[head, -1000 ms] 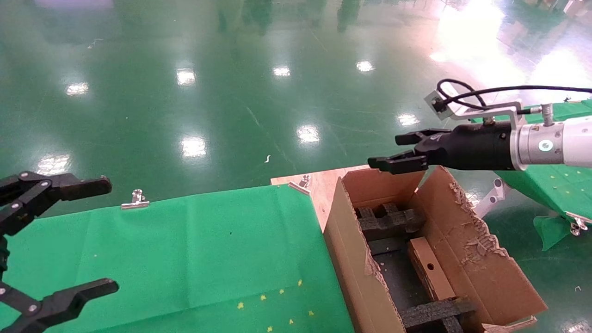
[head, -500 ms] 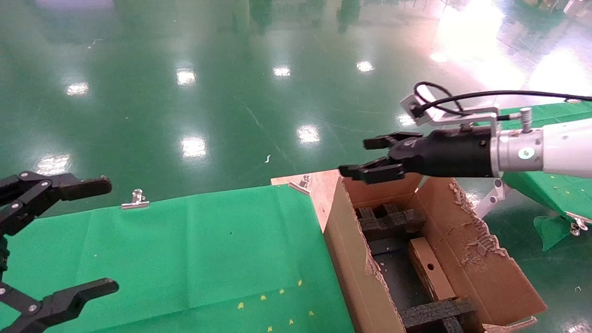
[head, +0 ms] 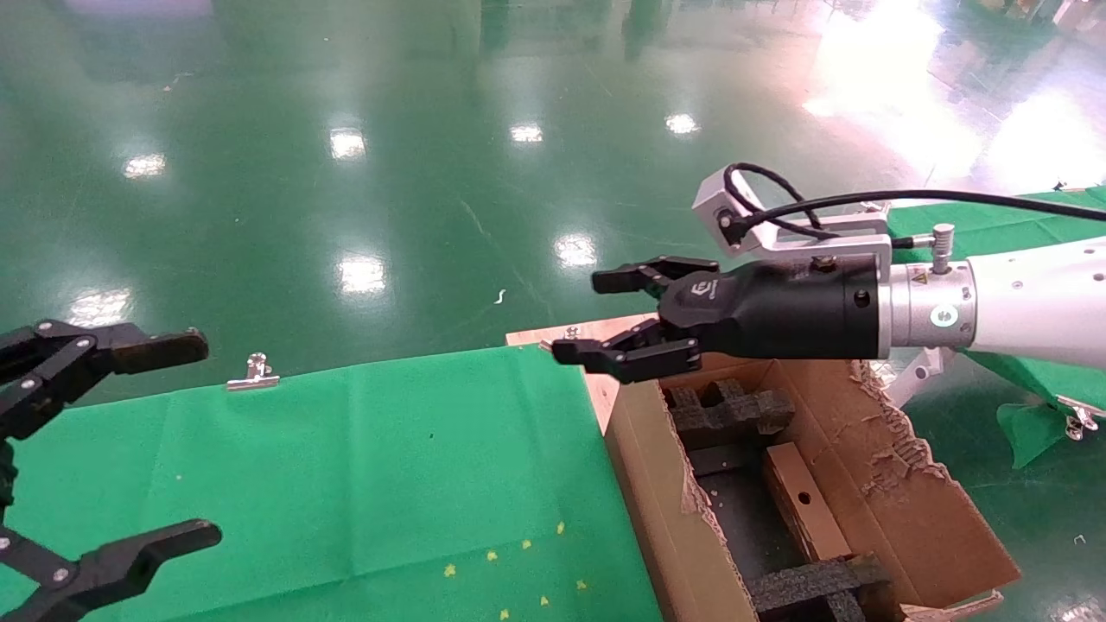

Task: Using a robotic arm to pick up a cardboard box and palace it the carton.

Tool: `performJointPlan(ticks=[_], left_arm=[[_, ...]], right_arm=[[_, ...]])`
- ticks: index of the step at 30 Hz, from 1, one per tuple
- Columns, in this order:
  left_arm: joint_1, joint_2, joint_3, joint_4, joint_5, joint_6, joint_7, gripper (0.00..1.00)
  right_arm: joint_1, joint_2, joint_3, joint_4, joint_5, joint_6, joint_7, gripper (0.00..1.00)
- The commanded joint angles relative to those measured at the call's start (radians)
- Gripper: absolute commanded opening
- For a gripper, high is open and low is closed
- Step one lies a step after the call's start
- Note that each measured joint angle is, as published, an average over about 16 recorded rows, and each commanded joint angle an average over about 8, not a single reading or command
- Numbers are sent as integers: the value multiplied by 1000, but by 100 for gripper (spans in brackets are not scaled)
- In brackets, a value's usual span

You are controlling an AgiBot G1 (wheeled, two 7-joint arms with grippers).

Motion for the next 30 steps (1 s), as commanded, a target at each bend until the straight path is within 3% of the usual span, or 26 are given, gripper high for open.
performJointPlan(ticks=[1,30], left_arm=[[0,0,0,0,0,0,0,100],[0,0,0,0,0,0,0,100]], right_arm=[[-26,-3,40,20,2,-14,-7,100],[-401,-48,608,306,30,-222,-102,99]])
